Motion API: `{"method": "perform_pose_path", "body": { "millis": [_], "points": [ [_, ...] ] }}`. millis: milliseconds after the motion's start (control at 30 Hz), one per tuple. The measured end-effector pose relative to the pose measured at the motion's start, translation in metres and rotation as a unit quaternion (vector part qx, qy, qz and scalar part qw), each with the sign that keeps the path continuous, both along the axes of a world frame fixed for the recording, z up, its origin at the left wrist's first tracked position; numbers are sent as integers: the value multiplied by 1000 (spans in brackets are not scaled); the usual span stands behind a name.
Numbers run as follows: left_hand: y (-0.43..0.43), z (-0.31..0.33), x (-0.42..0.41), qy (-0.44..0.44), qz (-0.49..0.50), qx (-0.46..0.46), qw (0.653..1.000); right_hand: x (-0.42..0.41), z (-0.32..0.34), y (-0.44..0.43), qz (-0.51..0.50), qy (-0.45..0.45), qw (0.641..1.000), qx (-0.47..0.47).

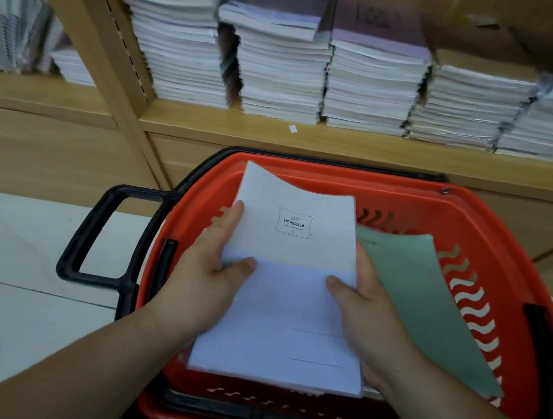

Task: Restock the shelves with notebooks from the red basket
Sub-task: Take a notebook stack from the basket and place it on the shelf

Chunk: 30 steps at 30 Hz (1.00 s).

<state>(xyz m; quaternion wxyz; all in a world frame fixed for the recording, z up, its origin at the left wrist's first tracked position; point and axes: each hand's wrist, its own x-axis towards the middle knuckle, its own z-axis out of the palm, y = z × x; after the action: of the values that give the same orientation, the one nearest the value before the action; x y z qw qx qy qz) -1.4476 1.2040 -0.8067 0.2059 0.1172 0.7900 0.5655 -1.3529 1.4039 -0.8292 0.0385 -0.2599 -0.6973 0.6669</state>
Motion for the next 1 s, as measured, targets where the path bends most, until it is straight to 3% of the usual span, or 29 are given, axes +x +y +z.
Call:
{"method": "perform_pose_path", "body": {
  "millis": [300,500,633,767,1000],
  "points": [
    [16,3,-11,-84,-12,61,995,2,1,13,-34,-5,999,30],
    [19,2,-4,2,-19,11,1000,0,4,21,-11,6,1000,19],
    [15,5,-7,-84,-16,126,988,-1,7,18,-8,33,999,19],
    [23,16,-4,-114,-20,165,979,2,27,19,-5,66,997,32],
    [45,79,-4,-28,-43,241,969,6,106,44,-8,161,987,22]
  ]
}}
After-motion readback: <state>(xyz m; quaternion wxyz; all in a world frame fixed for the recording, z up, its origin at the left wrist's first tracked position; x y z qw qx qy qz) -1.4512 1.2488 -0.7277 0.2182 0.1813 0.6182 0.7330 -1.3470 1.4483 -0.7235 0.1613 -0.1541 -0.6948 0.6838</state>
